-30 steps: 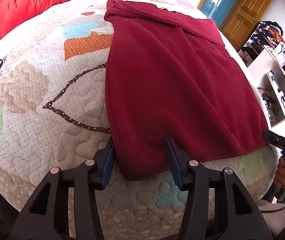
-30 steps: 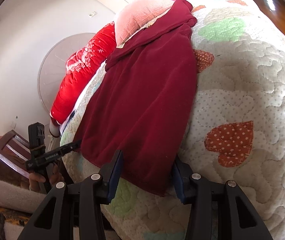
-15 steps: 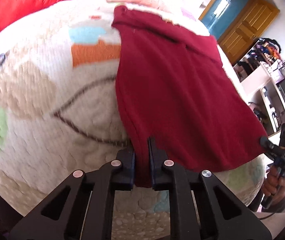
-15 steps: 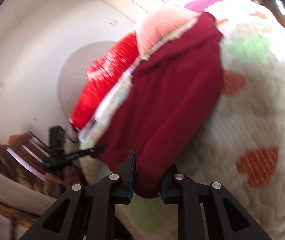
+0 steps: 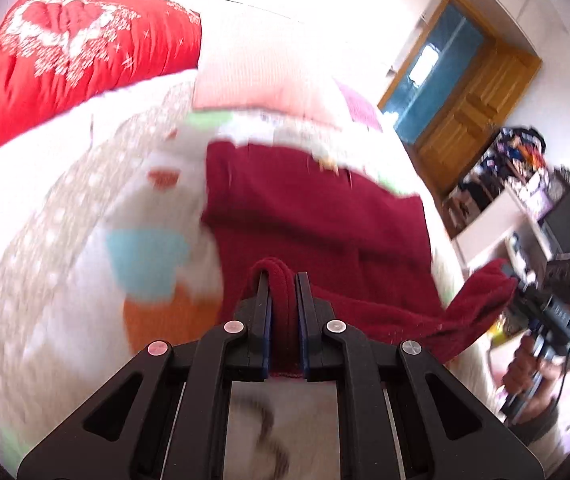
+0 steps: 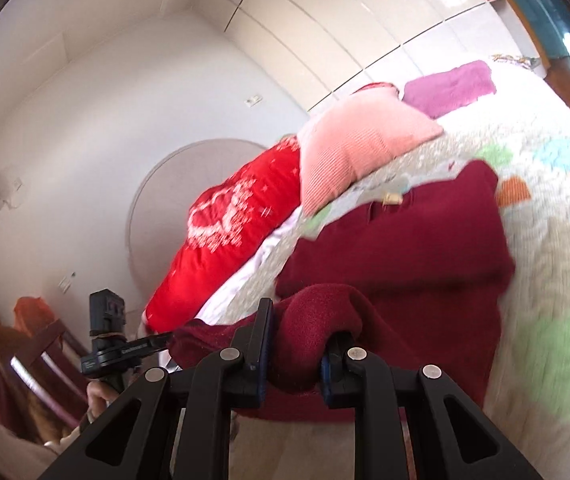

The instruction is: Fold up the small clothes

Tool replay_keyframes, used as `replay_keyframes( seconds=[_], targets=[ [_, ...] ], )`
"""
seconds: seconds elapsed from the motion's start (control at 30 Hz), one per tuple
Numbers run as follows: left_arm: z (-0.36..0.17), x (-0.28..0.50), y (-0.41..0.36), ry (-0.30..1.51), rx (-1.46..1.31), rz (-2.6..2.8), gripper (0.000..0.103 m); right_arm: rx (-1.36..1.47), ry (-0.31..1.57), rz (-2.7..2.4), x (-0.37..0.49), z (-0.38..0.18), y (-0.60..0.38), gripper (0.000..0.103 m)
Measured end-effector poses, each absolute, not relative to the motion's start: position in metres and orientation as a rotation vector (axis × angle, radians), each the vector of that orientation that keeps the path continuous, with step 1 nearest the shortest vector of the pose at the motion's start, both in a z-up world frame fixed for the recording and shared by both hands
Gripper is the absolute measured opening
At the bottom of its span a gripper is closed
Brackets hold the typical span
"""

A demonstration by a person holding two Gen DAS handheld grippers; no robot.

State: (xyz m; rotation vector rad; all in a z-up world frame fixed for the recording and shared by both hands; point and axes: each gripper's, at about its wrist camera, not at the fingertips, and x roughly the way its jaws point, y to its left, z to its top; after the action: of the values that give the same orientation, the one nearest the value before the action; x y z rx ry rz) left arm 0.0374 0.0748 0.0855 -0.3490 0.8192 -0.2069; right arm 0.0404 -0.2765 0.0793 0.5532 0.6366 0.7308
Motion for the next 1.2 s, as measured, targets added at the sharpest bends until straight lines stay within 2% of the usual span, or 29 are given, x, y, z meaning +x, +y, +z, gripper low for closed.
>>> replay_keyframes(
  seconds=[0.2,0.43,0.5,0.57,0.63,0.67,0.7,0.73,0.8,0.93,1.07,1.2],
  targets=[
    [0.095,0.140,0.071,0.782,-0.285,-0.119,0.009,0.518,0.630,0.594,0.131,0.082,-0.279,0.017],
    [0.054,0.228,0.070,0.860,-0.259,-0.061,0.009,0.492,0.706,0.438,0.232,0.047,-0.279,0.018],
    [0.042,0.243,0.069,0.931,-0.248,-0.068,0.011,0.454,0.775,0.389,0.252,0.036,-0.276,0.022],
    [0.039,0.249,0.080,0.957,-0.316,-0.100,0.015,0.485,0.827,0.384,0.266,0.027,-0.280,0.027],
    [0.043,0.247,0.087,0.955,-0.373,-0.145,0.030,0.525,0.784,0.405,0.259,0.034,-0.290,0.032],
    [0.048,0.244,0.094,0.940,-0.396,-0.151,0.037,0.527,0.763,0.405,0.254,0.039,-0.294,0.038],
    [0.055,0.240,0.096,0.914,-0.398,-0.133,0.058,0.522,0.743,0.388,0.249,0.045,-0.296,0.043],
    [0.061,0.236,0.098,0.882,-0.398,-0.107,0.070,0.500,0.712,0.338,0.242,0.053,-0.300,0.049],
    [0.073,0.225,0.102,0.812,-0.401,-0.096,0.071,0.468,0.655,0.262,0.230,0.065,-0.309,0.050],
    [0.072,0.222,0.093,0.825,-0.347,-0.116,0.071,0.398,0.645,0.394,0.215,0.077,-0.293,0.050],
    [0.045,0.238,0.070,0.895,-0.264,-0.098,0.071,0.161,0.735,0.424,0.222,0.060,-0.238,0.040],
    [0.014,0.260,0.055,0.974,-0.199,-0.036,0.071,0.135,0.767,0.337,0.255,0.040,-0.237,0.040]
  ],
)
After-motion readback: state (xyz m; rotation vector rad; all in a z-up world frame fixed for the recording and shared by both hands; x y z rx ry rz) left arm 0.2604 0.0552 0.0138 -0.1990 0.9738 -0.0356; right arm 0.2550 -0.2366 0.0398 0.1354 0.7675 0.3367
